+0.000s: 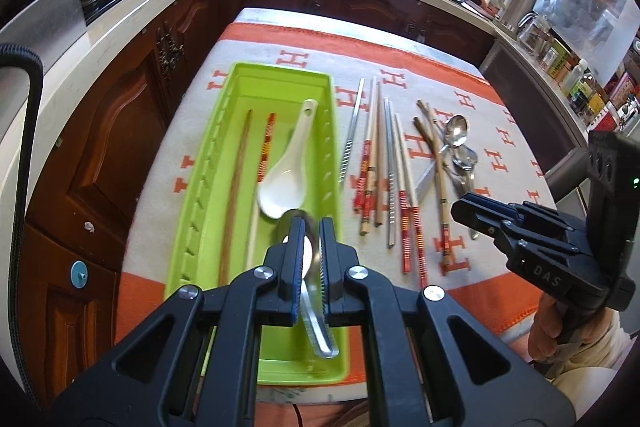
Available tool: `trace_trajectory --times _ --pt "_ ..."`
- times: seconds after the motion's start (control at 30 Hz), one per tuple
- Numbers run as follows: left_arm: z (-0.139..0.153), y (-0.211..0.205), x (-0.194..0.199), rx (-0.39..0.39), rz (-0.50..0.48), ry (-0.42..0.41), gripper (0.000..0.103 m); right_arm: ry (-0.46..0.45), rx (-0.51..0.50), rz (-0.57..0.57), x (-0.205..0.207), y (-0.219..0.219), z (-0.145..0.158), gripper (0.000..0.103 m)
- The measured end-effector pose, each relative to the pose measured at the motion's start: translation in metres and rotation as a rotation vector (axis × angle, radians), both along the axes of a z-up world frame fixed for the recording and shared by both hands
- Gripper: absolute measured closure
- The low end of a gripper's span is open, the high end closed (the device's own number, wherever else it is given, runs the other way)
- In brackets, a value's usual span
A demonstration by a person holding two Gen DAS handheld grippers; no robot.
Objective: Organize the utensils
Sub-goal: 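Grasp a wooden chopstick with the left tool while the right tool grasps a metal spoon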
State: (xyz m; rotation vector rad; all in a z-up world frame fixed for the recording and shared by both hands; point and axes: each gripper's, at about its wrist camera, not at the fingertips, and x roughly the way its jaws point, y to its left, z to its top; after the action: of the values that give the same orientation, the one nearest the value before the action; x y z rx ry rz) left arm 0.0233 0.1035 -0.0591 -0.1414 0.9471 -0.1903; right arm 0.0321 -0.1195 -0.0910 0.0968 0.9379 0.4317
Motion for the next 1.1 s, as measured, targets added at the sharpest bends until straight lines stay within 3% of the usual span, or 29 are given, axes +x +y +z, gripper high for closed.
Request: trace_trajectory --times 0.23,0.47,1.1 --pt "0.010 -0.046 0.002 0.024 -0.077 -0.003 0.099 0.008 0.034 -0.097 -0.007 -0.058 -0.006 0.084" --pt "-0.001 -0.094 0.018 0.036 -0.144 0.043 0.099 0.026 0.062 -0.161 -0.009 -0.101 -0.015 0.084" --pt "-0.052 -0.194 0.125 0.037 -0.216 0.141 0.099 0.086 0.117 -0.250 0.036 -0.148 -0.043 0.084"
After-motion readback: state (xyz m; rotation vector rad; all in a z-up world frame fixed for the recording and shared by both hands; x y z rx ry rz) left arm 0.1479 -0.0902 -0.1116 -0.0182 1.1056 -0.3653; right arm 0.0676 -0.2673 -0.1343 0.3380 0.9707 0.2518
